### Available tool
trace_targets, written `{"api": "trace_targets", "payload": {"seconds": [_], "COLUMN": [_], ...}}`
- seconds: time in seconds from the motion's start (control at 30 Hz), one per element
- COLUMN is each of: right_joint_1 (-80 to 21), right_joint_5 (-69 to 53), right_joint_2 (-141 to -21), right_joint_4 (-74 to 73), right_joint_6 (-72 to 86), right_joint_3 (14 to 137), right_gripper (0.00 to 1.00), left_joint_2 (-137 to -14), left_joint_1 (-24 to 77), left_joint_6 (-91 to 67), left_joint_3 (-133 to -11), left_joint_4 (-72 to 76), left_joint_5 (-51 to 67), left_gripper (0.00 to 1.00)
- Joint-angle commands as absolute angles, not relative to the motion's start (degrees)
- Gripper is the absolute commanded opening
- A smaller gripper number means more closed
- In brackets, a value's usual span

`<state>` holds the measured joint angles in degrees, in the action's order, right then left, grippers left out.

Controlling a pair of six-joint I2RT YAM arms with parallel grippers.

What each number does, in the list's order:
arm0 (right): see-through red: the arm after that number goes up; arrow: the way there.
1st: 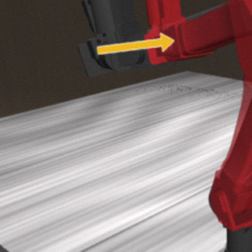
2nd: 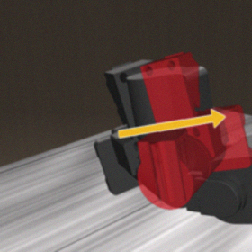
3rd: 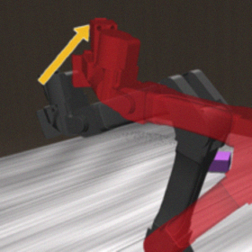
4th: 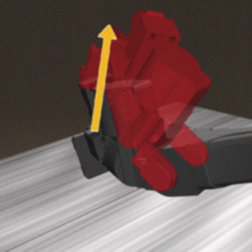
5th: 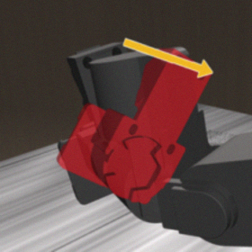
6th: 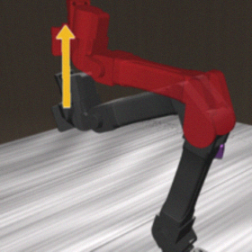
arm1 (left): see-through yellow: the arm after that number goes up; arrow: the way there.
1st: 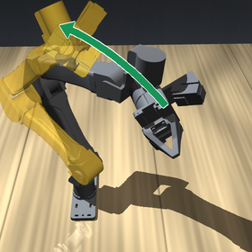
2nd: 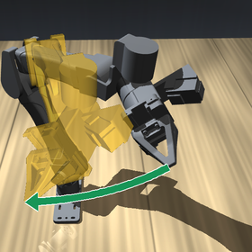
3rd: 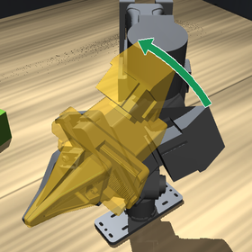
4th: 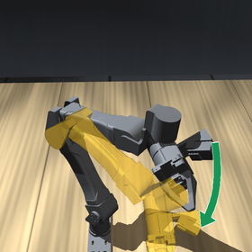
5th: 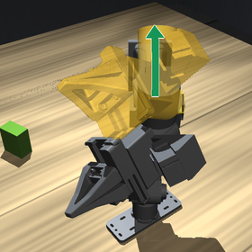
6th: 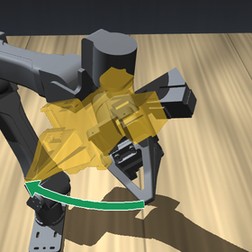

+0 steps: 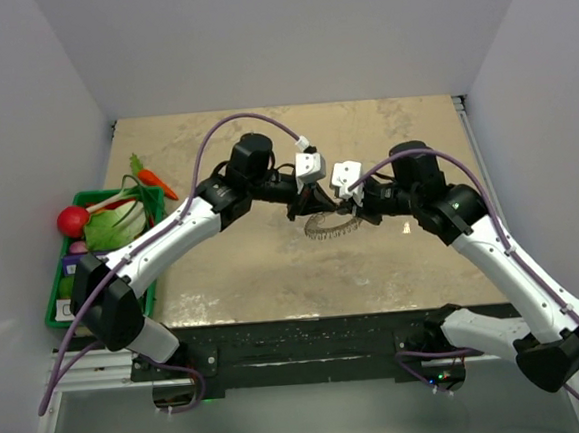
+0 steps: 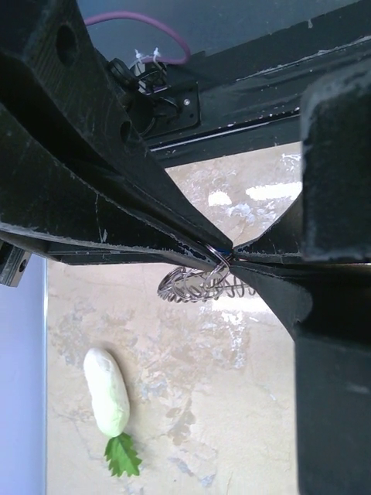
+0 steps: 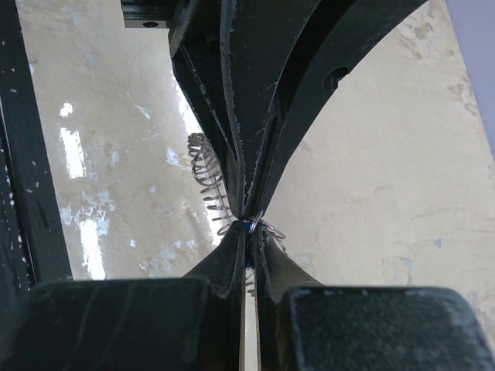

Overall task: Remove the keys from the keyring
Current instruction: Remove the key from the keyring.

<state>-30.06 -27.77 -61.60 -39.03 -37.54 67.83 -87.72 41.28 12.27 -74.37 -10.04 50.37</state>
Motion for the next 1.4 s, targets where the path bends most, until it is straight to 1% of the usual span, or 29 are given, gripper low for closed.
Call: {"api": "trace_targets", "payload": {"seconds": [0.0,0.13,0.43,0.47,0.5,0.53,0.57,0.63,0.67,0.77,0.87,0.93,0.97,1.13,1.23,1.33,1.37], "right_joint_1": [-29.18,-29.09,-29.09,-29.18,-29.09,-29.18,-29.09,-29.18,-29.09,-29.18,-29.18,-29.27,-29.18,-29.18,-29.18,-29.27,-29.18], "right_joint_5": [-17.07,-13.46,-15.55,-15.56,-15.56,-15.90,-16.52,-17.05,-17.22,-17.84,-19.16,-19.77,-19.95,-21.53,-21.88,-22.15,-22.32], "right_joint_2": [-61.52,-61.88,-62.40,-62.49,-62.40,-62.32,-62.31,-62.40,-62.32,-62.49,-62.31,-62.49,-62.40,-62.23,-61.88,-61.53,-61.09], "right_joint_4": [-35.94,-38.84,-40.26,-40.17,-40.08,-40.08,-40.08,-40.08,-40.08,-40.08,-40.17,-40.08,-39.99,-39.81,-39.81,-40.16,-40.25], "right_joint_6": [-40.87,-42.19,-40.87,-40.61,-40.61,-40.52,-40.26,-40.17,-40.08,-39.90,-39.55,-39.03,-38.85,-38.06,-37.79,-37.71,-37.71], "right_joint_3": [73.12,74.97,75.41,75.32,75.24,75.15,75.15,74.97,74.88,74.44,73.83,73.83,73.74,74.09,74.53,74.88,74.97], "right_gripper": [0.00,0.00,0.00,0.00,0.00,0.00,0.00,0.00,0.00,0.00,0.00,0.00,0.00,0.00,0.00,0.00,0.00], "left_joint_2": [-84.20,-83.76,-84.55,-84.55,-84.55,-84.46,-84.46,-84.38,-84.46,-85.08,-85.69,-86.22,-86.66,-88.15,-89.12,-89.91,-90.17], "left_joint_1": [42.98,42.98,42.89,42.98,42.98,42.98,42.98,42.98,42.98,42.98,42.98,42.98,43.07,45.08,47.02,48.51,48.69], "left_joint_6": [12.13,12.13,9.58,9.41,9.32,9.32,9.32,9.58,9.67,10.02,10.55,11.16,11.34,12.57,13.97,15.55,15.64], "left_joint_3": [-75.23,-75.23,-75.59,-75.67,-76.02,-76.20,-76.38,-76.99,-77.34,-78.48,-79.71,-80.68,-81.12,-80.95,-80.42,-80.16,-80.24], "left_joint_4": [-11.69,-11.95,-10.55,-10.46,-10.20,-10.28,-10.20,-10.37,-10.46,-10.72,-10.90,-11.51,-11.69,-12.48,-13.36,-14.41,-14.76], "left_joint_5": [56.26,51.51,46.59,45.28,44.48,43.69,42.20,41.14,40.87,40.52,39.21,38.85,38.93,37.97,35.70,34.19,33.58], "left_gripper": [0.00,0.00,0.00,0.02,0.20,0.27,0.39,0.48,0.55,0.65,0.73,0.75,0.79,0.82,0.81,0.76,0.69]}}
